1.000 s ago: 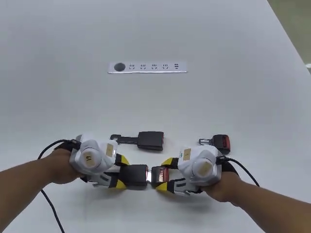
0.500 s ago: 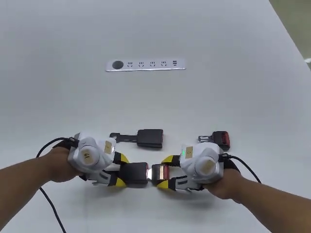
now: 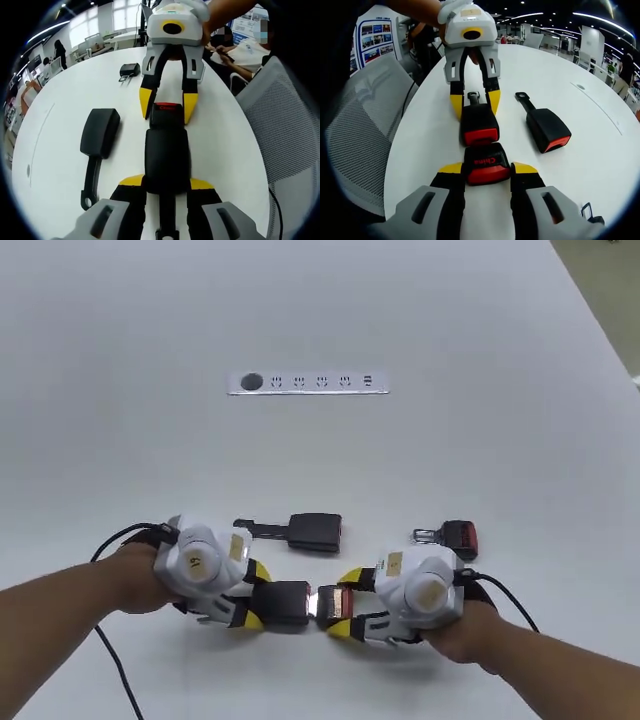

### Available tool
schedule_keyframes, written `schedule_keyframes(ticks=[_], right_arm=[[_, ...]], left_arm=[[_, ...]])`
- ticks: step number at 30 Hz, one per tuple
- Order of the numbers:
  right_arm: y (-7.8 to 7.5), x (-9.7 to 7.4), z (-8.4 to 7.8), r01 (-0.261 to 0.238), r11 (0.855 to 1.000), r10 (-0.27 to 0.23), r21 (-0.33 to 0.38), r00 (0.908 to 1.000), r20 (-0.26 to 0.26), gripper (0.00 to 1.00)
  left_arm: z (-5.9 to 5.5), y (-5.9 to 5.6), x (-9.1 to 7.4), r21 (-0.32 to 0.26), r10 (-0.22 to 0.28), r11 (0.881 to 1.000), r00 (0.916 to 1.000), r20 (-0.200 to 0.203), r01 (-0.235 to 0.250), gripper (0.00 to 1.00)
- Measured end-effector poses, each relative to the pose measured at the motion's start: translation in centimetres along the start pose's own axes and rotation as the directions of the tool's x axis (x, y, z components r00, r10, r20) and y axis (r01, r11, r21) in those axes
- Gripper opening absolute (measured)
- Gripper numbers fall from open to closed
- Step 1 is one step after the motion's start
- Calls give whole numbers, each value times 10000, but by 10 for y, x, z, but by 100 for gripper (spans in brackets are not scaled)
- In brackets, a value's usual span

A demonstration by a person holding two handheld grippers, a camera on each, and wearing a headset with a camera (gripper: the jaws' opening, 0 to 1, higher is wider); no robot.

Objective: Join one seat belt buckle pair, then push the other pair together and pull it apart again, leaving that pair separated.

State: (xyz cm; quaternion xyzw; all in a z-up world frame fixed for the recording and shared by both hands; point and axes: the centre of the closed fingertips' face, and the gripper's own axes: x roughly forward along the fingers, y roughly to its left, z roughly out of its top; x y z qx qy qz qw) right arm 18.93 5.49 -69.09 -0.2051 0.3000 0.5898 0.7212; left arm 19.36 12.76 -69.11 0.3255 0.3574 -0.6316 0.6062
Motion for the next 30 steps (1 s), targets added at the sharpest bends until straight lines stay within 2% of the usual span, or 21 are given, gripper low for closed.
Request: schedule_keyframes(ticks=[5, 9, 10, 11, 13, 15, 17, 19, 20, 22, 25, 28, 30], right_arm=[[0, 0, 1, 217, 9998, -217, 12, 9995, -225, 34], [0, 1, -3, 463, 9978, -492, -481, 9970, -604, 35], [0, 0, -3, 528, 9984, -541, -208, 9963, -671, 35], [1, 0, -3, 542, 9982, -559, -246, 9959, -718, 36], [2, -2, -6, 589, 9981, -603, -194, 9948, -817, 43], [3, -7, -9, 783, 9968, -768, 131, 9931, -890, 53], [3, -12, -7, 956, 9945, -932, 429, 9941, -548, 59], [2, -21, -3, 1146, 9911, -1133, 679, 9933, -224, 63], [2, -25, 1, 1220, 9889, -1225, 852, 9925, 16, 66], [4, -34, 5, 1169, 9871, -1209, 1091, 9922, 317, 72], [-1, -41, -5, 1368, 9854, -1394, 1010, 9901, 191, 71], [-3, -53, -3, 1474, 9826, -1521, 1131, 9878, 339, 71], [-10, -61, -4, 1702, 9804, -1759, 995, 9830, 521, 71]], left_arm=[[1, -2, 1, 160, 107, 9998, 9993, -346, -101, 32], [1, -2, 1, 185, 161, 9997, 9972, -737, -148, 32], [2, -3, 2, 113, 218, 9997, 9964, -820, -210, 33], [2, -5, 2, 119, 227, 9997, 9956, -905, -217, 34], [1, -11, 4, 284, 199, 9995, 9939, -1087, -169, 45], [-2, -14, 5, -84, 280, 9995, 9920, -1233, -292, 64], [1, -18, 2, -296, 248, 9992, 9936, -1104, -282, 73], [8, -17, -2, -476, 370, 9980, 9968, -713, -404, 73], [14, -16, -6, -569, 489, 9970, 9974, -527, -519, 73], [21, -15, -11, -610, 600, 9962, 9971, -476, -629, 76], [31, -12, -15, -1020, 738, 9920, 9973, -40, -738, 82], [39, -8, -20, -987, 1000, 9903, 9949, 153, -980, 85], [46, -6, -27, -953, 1168, 9889, 9929, 227, -1142, 88]])
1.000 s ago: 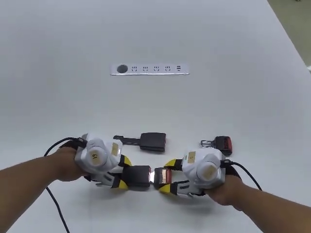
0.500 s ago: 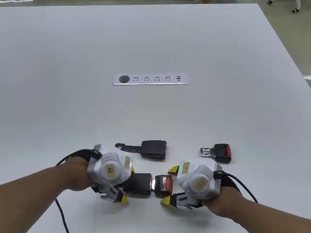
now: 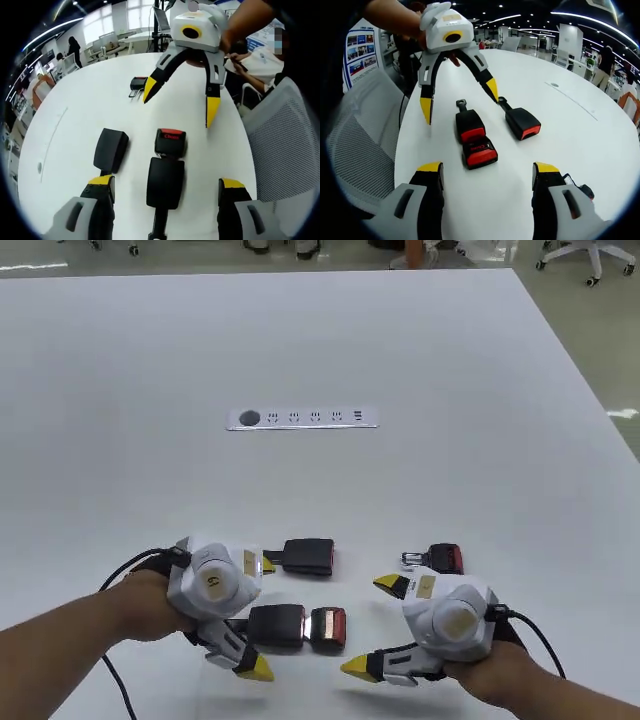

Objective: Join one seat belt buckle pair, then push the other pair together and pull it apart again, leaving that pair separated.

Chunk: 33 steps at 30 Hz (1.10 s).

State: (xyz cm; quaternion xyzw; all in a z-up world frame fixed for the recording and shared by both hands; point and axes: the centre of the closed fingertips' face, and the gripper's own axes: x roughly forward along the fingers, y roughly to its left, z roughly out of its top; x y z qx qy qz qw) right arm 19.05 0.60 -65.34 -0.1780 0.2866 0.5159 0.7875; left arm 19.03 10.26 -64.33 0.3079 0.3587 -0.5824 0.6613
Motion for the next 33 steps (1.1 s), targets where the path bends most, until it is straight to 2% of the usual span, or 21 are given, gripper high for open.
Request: schedule_keyframes(ticks=[6, 8, 10, 15, 16, 17, 18, 21, 24, 26, 30, 33], right_arm=[[-9, -30, 5, 163, 9999, -163, -2, 9998, 117, 72], [-21, -35, -1, 318, 9995, -318, -36, 9995, 11, 72], [-29, -42, -5, 436, 9990, -436, 68, 9990, 9, 73], [-51, -48, -15, 564, 9984, -564, 65, 9984, -26, 74], [-56, -50, -18, 540, 9985, -539, 80, 9985, -134, 74], [-58, -52, -19, 511, 9987, -510, 84, 9986, -145, 75], [-62, -54, -19, 471, 9988, -470, 93, 9989, -95, 75], [-70, -58, -21, 471, 9989, -471, 24, 9988, -167, 75], [-85, -62, -23, 513, 9987, -514, -24, 9983, -288, 75], [-90, -63, -24, 496, 9988, -495, 25, 9983, -291, 75], [-102, -63, -29, 460, 9988, -455, 148, 9983, -364, 75], [-110, -61, -40, 398, 9992, -398, -7, 9968, -690, 75]], left_arm=[[6, 9, -1, 44, 156, 9999, 9997, 171, -156, 88], [8, 13, -2, 355, 224, 9991, 9997, 13, -224, 89], [12, 17, -3, 347, 228, 9991, 9997, 90, -231, 89], [26, 34, -9, 510, 411, 9978, 9990, 177, -420, 89], [23, 43, -7, 570, 416, 9975, 9990, 185, -426, 89], [23, 46, -7, 594, 432, 9973, 9989, 184, -442, 89], [27, 46, -7, 604, 457, 9971, 9988, 173, -466, 89], [30, 58, -9, 872, 542, 9947, 9985, 71, -546, 89], [33, 65, -10, 942, 500, 9943, 9987, 61, -504, 89], [33, 72, -9, 964, 503, 9940, 9987, 66, -507, 89], [33, 81, -5, 1055, 422, 9935, 9991, 5, -420, 87], [30, 85, -1, 1349, 368, 9903, 9992, -170, -342, 85]])
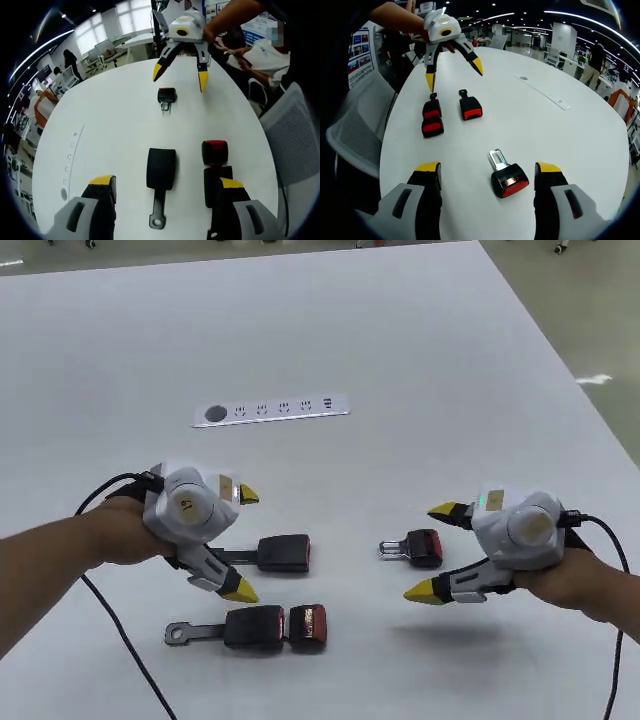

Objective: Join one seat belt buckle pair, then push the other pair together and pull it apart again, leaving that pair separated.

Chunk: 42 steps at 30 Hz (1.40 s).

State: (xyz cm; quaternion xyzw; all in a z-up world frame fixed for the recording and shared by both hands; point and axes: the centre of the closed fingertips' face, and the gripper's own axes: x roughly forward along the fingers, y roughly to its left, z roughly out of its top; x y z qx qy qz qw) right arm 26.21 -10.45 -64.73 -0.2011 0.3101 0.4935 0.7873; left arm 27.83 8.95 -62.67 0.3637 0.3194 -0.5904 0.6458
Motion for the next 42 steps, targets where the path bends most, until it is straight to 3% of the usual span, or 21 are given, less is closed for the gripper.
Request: schedule_keyframes(ticks=[4, 9, 13, 17, 24, 26, 31, 32, 33, 36, 42], right_arm=[[-5, 1, -6, -156, 9998, 158, 109, 9997, -167, 74], [-15, 6, -17, -257, 9996, 260, 69, 9988, -412, 74], [-20, 11, -28, -365, 9993, 366, 22, 9971, -660, 73], [-17, 10, -23, -493, 9988, 495, 53, 9964, -695, 72], [-25, 21, -30, -810, 9966, 822, 180, 9933, -817, 67], [-25, 22, -29, -868, 9960, 880, 193, 9931, -779, 66], [-26, 22, -32, -1019, 9947, 1029, 166, 9911, -847, 62], [-26, 22, -32, -1019, 9947, 1029, 162, 9911, -844, 62], [-27, 22, -32, -1017, 9947, 1029, 181, 9912, -834, 61], [-28, 23, -36, -1098, 9936, 1118, 279, 9901, -853, 59], [-24, 24, -37, -1381, 9904, 1377, -12, 9875, -764, 52]], left_arm=[[-5, 9, 11, -128, -92, 9999, 10000, 23, 92, 83], [-3, 9, 20, -104, -312, 9995, 9995, -53, 312, 81], [-10, 8, 34, 136, -641, 9978, 9975, -298, 645, 77], [-12, 12, 44, 32, -743, 9972, 9971, -181, 744, 74], [-23, 9, 60, -165, -1132, 9935, 9931, -292, 1128, 71], [-20, 8, 57, -301, -1174, 9927, 9929, -177, 1168, 71], [-26, 2, 60, -660, -1502, 9867, 9884, -207, 1485, 66], [-20, 5, 62, -281, -1448, 9890, 9893, 165, 1452, 65], [-24, 6, 61, -560, -1402, 9885, 9901, 73, 1404, 63], [-20, 7, 61, -793, -1287, 9882, 9911, 343, 1311, 59], [-17, 7, 62, -784, -1059, 9906, 9912, 791, 1120, 56]])
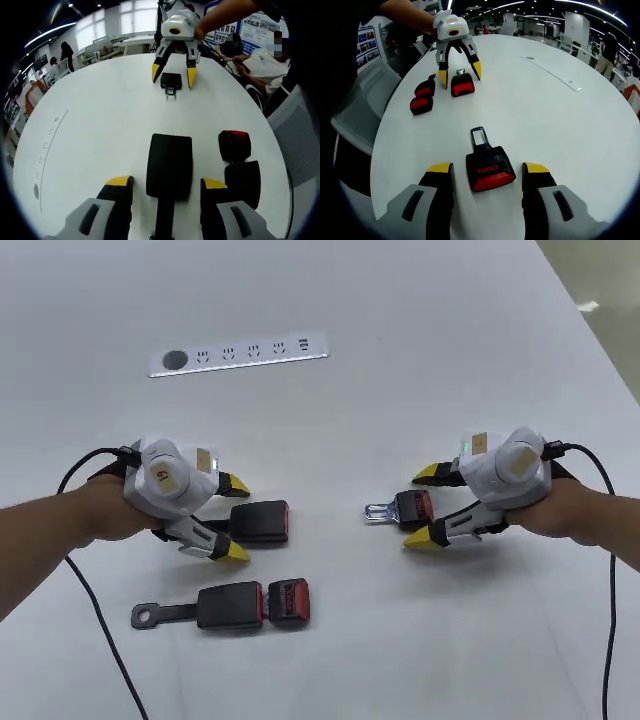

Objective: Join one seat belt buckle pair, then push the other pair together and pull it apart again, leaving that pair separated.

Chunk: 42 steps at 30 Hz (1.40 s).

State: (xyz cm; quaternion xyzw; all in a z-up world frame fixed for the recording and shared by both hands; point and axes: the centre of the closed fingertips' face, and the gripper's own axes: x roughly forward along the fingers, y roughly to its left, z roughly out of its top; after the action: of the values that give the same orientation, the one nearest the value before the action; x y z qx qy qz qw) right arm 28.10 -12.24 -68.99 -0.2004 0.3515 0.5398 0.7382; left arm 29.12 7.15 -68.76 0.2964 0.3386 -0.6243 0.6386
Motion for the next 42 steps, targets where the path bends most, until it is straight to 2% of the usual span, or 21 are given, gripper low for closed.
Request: schedule_keyframes(ticks=[2, 5, 7, 10, 13, 18, 22, 25, 29, 42], right_arm=[[1, -2, 0, -101, 9999, 101, 19, 9999, 29, 49], [2, -3, -1, -112, 9998, 110, -183, 9999, -104, 45], [2, -3, -1, -143, 9993, 136, -346, 9997, -203, 44], [-1, -4, -2, -51, 9993, 41, -359, 9996, -294, 39], [-6, -3, -4, 98, 9989, -116, -456, 9992, -380, 35], [-7, -2, -5, 112, 9986, -136, -526, 9989, -444, 34], [-7, -1, -5, 21, 9982, -49, -602, 9989, -474, 34], [-7, -1, -5, -189, 9962, 112, -853, 9959, -899, 33], [-7, 1, -7, -343, 9930, 199, -1133, 9918, -1262, 33], [-5, 2, -4, -241, 9940, 98, -1065, 9911, -1324, 33]], left_arm=[[0, 3, -1, -18, 263, 9997, 9993, 255, -263, 52], [1, 0, -1, -43, 210, 9998, 9989, 410, -208, 48], [3, -4, -1, 132, 107, 9998, 9988, 481, -114, 40], [6, 3, 0, 41, 270, 9996, 9973, 680, -273, 35], [5, 4, 0, 34, 308, 9995, 9973, 663, -311, 34], [5, 2, 0, 8, 343, 9994, 9965, 766, -345, 34], [4, 3, 0, 124, 248, 9996, 9977, 625, -256, 33], [3, 2, 2, 328, 68, 9994, 9992, 387, -81, 33], [1, 2, 2, 311, 32, 9995, 9996, 271, -40, 33], [0, 1, 3, 16, 142, 9999, 9997, 200, -142, 33]])
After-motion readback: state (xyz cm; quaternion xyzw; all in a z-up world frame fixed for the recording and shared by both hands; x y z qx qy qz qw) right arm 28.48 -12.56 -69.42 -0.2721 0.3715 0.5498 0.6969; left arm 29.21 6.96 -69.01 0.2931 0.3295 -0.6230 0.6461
